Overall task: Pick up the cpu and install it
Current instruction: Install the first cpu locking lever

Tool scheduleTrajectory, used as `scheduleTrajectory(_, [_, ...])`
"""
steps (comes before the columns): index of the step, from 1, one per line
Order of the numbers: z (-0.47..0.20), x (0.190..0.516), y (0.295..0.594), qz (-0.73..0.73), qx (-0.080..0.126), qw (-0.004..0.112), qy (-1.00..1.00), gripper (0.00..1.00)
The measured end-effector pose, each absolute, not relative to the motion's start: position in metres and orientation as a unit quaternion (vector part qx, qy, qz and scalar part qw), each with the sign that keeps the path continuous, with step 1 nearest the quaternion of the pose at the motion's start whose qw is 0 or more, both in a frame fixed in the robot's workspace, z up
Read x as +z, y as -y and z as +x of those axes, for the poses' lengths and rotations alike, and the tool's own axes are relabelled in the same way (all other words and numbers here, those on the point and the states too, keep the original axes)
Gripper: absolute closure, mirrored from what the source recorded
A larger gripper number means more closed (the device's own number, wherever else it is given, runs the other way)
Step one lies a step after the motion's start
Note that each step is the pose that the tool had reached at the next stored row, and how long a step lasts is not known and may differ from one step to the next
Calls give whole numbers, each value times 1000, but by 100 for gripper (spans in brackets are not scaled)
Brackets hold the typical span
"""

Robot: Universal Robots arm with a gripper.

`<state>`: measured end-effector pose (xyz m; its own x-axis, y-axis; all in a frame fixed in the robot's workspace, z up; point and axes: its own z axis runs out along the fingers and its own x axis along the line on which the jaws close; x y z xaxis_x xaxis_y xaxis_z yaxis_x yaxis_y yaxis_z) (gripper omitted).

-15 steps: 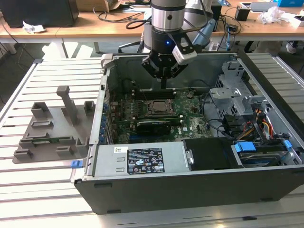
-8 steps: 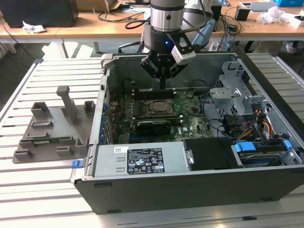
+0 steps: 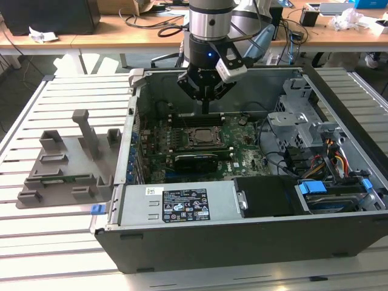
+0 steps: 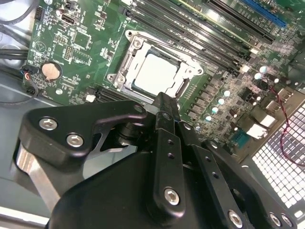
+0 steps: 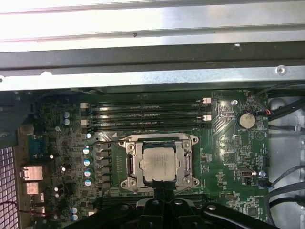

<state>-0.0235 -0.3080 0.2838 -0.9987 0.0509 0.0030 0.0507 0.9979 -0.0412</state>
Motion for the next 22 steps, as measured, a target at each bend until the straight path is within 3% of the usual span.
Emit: scheduleTrajectory(22, [-60, 282, 290, -25, 21, 2, 999, 89])
